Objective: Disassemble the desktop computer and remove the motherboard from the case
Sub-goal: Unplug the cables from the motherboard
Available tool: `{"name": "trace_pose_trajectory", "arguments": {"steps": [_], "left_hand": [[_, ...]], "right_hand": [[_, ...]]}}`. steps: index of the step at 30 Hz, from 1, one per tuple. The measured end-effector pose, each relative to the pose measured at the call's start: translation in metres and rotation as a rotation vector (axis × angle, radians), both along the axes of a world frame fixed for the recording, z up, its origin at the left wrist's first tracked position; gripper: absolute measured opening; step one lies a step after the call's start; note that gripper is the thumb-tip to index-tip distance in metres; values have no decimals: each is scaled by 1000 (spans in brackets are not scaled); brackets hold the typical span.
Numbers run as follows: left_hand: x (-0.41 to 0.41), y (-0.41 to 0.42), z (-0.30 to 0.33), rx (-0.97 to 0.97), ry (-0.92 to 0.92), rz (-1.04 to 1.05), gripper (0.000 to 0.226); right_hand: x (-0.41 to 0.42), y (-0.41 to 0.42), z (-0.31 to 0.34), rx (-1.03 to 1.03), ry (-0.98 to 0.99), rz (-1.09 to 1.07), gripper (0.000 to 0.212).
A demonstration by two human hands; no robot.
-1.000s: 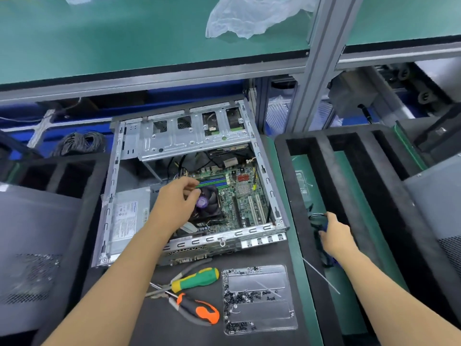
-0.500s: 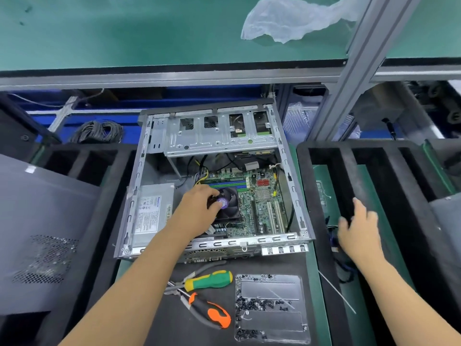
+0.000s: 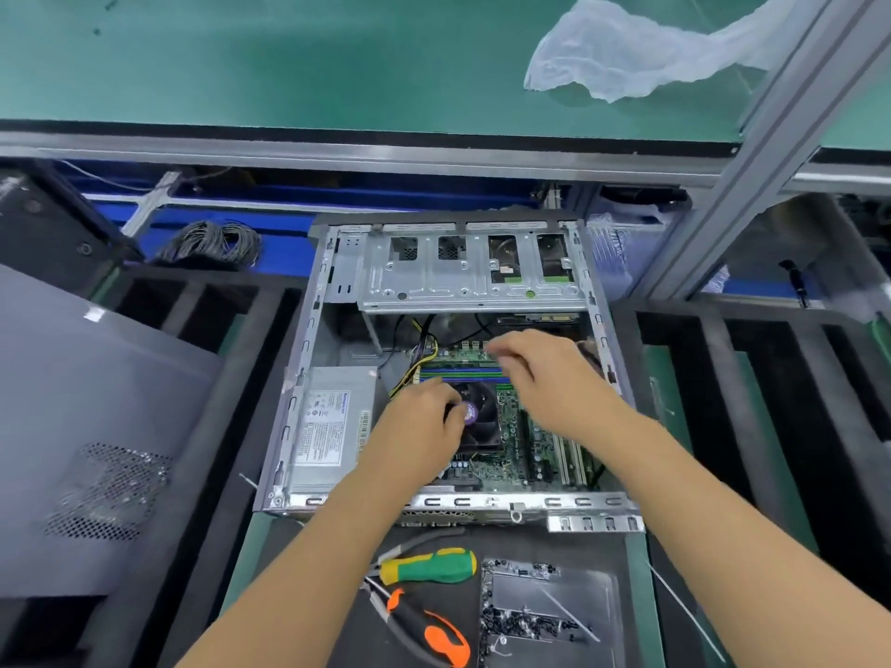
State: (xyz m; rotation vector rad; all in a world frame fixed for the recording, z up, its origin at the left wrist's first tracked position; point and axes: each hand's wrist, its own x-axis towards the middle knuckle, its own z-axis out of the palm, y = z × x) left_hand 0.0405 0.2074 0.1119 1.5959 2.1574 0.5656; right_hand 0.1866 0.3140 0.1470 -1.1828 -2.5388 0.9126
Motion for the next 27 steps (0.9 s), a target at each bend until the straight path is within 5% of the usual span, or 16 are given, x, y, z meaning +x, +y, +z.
{"name": "trace_pose_trajectory", "arguments": {"steps": [4, 9, 12, 18, 23, 27], "left_hand": [[-5, -10, 14, 182, 46, -31, 16], [-51, -12, 35, 446, 37, 195, 8], [-75, -9, 34, 351, -38, 301, 15], [-89, 5, 32, 194, 4, 243, 21], [-74, 46, 35, -276, 301, -74, 18], [-64, 82, 16, -627, 375, -153, 39]], "right_hand": [[-53, 10, -28, -36, -202, 195, 45], [-95, 20, -57, 61, -315, 390, 62], [-102, 31, -69, 161, -455, 445, 72], [-96, 39, -79, 165, -292, 263, 53], [-93, 36, -81, -37, -263, -74, 27], [-93, 38, -79, -187, -254, 5, 44]]}}
